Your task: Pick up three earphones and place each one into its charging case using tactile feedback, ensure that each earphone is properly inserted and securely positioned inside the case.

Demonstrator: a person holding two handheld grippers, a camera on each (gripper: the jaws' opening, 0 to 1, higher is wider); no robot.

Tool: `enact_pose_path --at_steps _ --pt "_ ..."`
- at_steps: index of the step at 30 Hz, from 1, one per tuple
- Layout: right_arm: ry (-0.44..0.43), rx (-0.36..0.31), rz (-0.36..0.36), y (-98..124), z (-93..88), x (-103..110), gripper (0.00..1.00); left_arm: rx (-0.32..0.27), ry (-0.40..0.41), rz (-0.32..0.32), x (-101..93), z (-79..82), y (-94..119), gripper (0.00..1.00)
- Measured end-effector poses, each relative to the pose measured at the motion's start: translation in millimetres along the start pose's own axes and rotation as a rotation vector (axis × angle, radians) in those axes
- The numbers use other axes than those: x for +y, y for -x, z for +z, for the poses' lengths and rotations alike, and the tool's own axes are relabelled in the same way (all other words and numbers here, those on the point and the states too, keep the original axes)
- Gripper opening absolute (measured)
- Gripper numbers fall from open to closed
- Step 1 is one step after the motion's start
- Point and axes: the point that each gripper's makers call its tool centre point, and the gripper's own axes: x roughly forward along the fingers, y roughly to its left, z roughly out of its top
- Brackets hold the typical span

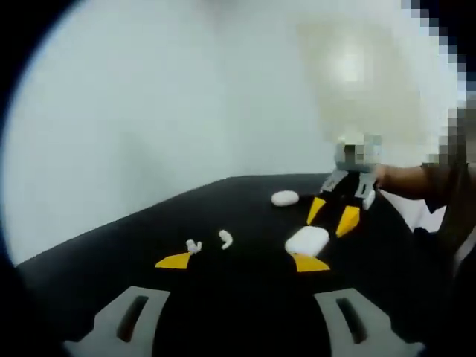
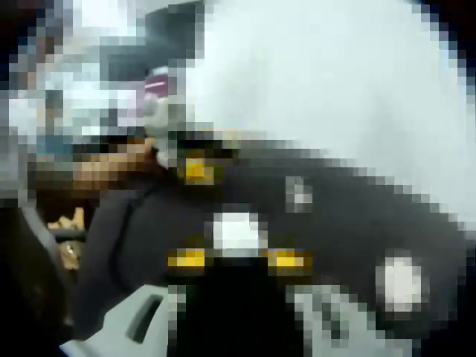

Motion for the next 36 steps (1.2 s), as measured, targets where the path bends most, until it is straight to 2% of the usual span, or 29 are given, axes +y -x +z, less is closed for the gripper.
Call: enact_pose_path --at_steps 3,5,14,21,25,28,31,34,36 --pt "-0.047 -0.013 0.045 -6.4 4.0 0.6 0.38 0.039 -0.030 -0.010 -5.3 -7.8 -5.3 0.47" --pt "-0.059 -0.013 0.051 -11.0 5.0 -1.4 0.38 0.050 -0.045 -0.022 -10.4 -10.1 -7.5 0.47" --pt "-0.004 0.019 0.074 -17.2 -1.3 11.4 0.38 0.021 -0.078 -0.043 -25.1 -0.4 -11.1 0.48" --pt "0.043 0.051 0.067 -10.0 -7.1 18.8 0.38 0.037 -0.084 -0.048 -28.3 -4.6 -14.4 0.48" --pt "0.047 0.076 0.112 -3.7 -11.5 33.6 0.33 0.059 -0.098 -0.038 -26.5 -9.1 -15.1 0.47" --pt "0.049 0.056 0.178 -2.4 -6.2 52.4 0.31 0.065 -0.097 -0.030 -24.5 -10.3 -14.4 0.47" --pt "0.056 0.047 0.203 -9.3 -2.2 62.2 0.31 0.074 -0.100 -0.012 -19.9 -12.4 -13.4 0.46" --pt "0.085 0.054 0.236 -24.0 -2.2 73.8 0.31 0.082 -0.093 0.010 -13.0 -14.7 -11.3 0.43" --pt "0.089 0.036 0.258 -34.4 3.2 80.6 0.31 0.084 -0.090 0.018 -9.5 -15.2 -9.3 0.43"
